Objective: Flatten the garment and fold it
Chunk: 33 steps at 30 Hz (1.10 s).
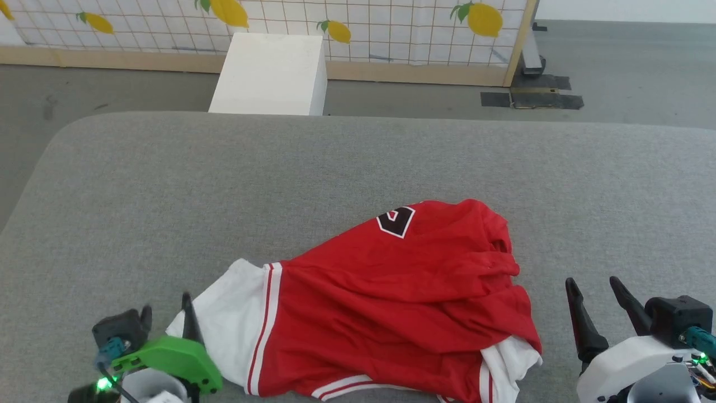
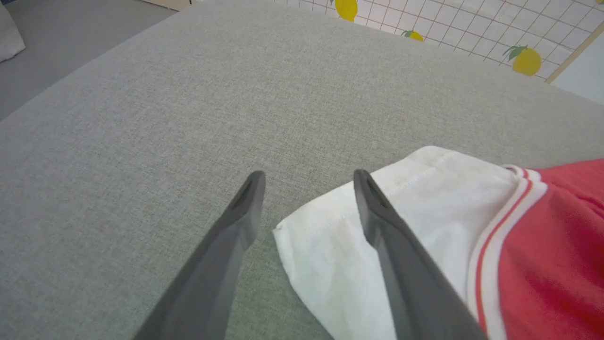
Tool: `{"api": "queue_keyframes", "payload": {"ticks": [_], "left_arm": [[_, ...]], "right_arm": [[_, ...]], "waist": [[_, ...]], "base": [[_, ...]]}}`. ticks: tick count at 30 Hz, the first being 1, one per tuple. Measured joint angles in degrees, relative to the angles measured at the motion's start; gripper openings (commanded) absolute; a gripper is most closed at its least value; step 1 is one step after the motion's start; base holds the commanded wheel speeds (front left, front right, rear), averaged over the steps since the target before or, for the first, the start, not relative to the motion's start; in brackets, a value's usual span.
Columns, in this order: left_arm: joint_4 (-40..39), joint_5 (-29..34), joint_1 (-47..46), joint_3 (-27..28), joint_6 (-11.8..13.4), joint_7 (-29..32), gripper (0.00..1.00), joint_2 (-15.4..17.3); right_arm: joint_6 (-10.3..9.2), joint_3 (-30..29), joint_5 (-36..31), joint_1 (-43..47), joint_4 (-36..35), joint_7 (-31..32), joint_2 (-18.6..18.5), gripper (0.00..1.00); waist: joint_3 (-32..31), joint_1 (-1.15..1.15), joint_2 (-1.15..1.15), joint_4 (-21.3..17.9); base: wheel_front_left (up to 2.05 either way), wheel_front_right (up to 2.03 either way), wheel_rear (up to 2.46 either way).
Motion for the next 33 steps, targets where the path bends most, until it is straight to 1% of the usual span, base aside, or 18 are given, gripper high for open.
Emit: {"api": "queue_keyframes", "payload": {"ticks": [2, 4, 6, 9, 13, 15, 17, 19, 20, 23, 24, 26, 28, 30, 33], "left_arm": [[-2.05, 2.03, -0.44, -1.87, -0.59, -3.5, 1.0, -0.09], [-3.56, 3.93, -1.71, -5.3, -3.34, -4.19, 1.0, -0.12], [-4.54, 6.03, -4.47, -10.23, -6.56, -3.69, 1.0, -0.57], [-4.25, 8.59, -9.6, -16.86, -10.61, -0.6, 1.0, -2.4], [-0.69, 10.26, -16.83, -24.26, -16.73, 3.63, 1.0, -5.47], [1.86, 10.23, -19.98, -27.77, -18.75, 6.37, 1.0, -6.2], [4.86, 9.01, -22.86, -31.79, -19.92, 9.91, 1.0, -6.6], [6.93, 6.64, -25.3, -35.64, -20.03, 13.66, 1.0, -6.6], [7.58, 5.0, -26.6, -38.31, -20.03, 15.7, 1.0, -6.27], [9.35, -0.43, -30.02, -43.93, -20.2, 22.34, 1.0, -4.37], [9.87, -1.18, -30.88, -44.84, -20.2, 24.05, 1.0, -3.58], [11.92, -2.64, -32.64, -44.86, -20.26, 27.82, 1.0, -1.81], [13.7, -3.25, -34.35, -44.77, -20.11, 33.19, 1.0, -0.15], [13.58, -3.25, -35.29, -45.12, -20.07, 35.3, 0.0, 0.04], [12.07, -3.41, -36.13, -45.2, -20.07, 35.0, 0.0, 0.54]], "right_arm": [[0.0, 0.09, 0.0, -0.01, -0.01, 0.0, 0.0, 1.0], [0.0, 0.1, 0.1, -0.03, 0.0, -0.01, 0.0, 1.0], [0.0, 0.12, 0.1, -0.05, 0.01, -0.2, 0.0, 1.0], [0.0, 0.31, 0.22, -0.25, 0.01, -0.67, 0.0, 1.0], [0.0, 0.83, 0.44, -0.81, 0.0, -1.26, -0.01, 1.0], [0.0, 1.16, 0.46, -1.35, 0.03, -1.44, -0.01, 1.0], [0.0, 1.67, 0.73, -1.79, 0.07, -1.91, 0.01, 1.0], [0.0, 2.01, 1.01, -2.33, 0.21, -2.38, 0.0, 1.0], [0.0, 2.32, 1.14, -2.63, 0.26, -2.64, -0.02, 1.0], [0.0, 2.96, 1.44, -3.38, 0.67, -3.57, 0.0, 1.0], [0.0, 3.09, 1.45, -3.5, 0.8, -3.89, -0.01, 1.0], [0.0, 3.24, 1.56, -3.61, 1.32, -4.48, -0.01, 1.0], [0.0, 3.5, 1.99, -3.89, 2.04, -5.31, -0.01, 1.0], [0.0, 3.66, 2.03, -4.07, 2.36, -5.58, -0.01, 1.0], [0.0, 3.85, 2.43, -4.41, 2.8, -6.09, -0.01, 1.0]], "waist": [[0.24, 0.0, 0.0, -0.06], [0.44, 0.0, 0.0, -0.26], [0.7, 0.0, 0.0, -0.56], [1.05, 0.0, 0.0, -1.25], [1.63, 0.0, 0.0, -2.6], [1.97, 0.0, 0.0, -3.43], [2.44, 0.0, 0.0, -4.48], [2.96, 0.0, 0.0, -5.53], [3.27, 0.0, 0.0, -6.14], [4.27, 0.0, 0.0, -7.95], [4.58, 0.0, 0.0, -8.45], [5.36, 0.0, 0.0, -9.67], [6.42, 0.0, 0.0, -11.22], [7.1, 0.0, 0.0, -12.04], [8.24, 0.0, 0.0, -12.89]], "base": [[0.0, 0.0, 0.0], [0.0, 0.0, 0.0], [0.0, 0.0, 0.0], [0.0, 0.0, 0.0], [0.0, 0.0, 0.0], [0.0, 0.0, 0.0], [0.0, 0.0, 0.0], [0.0, 0.0, 0.0], [0.0, 0.0, 0.0], [0.0, 0.0, 0.0], [0.0, 0.0, 0.0], [0.0, 0.0, 0.0], [0.0, 0.0, 0.0], [0.0, 0.0, 0.0], [0.0, 0.0, 0.0]]}}
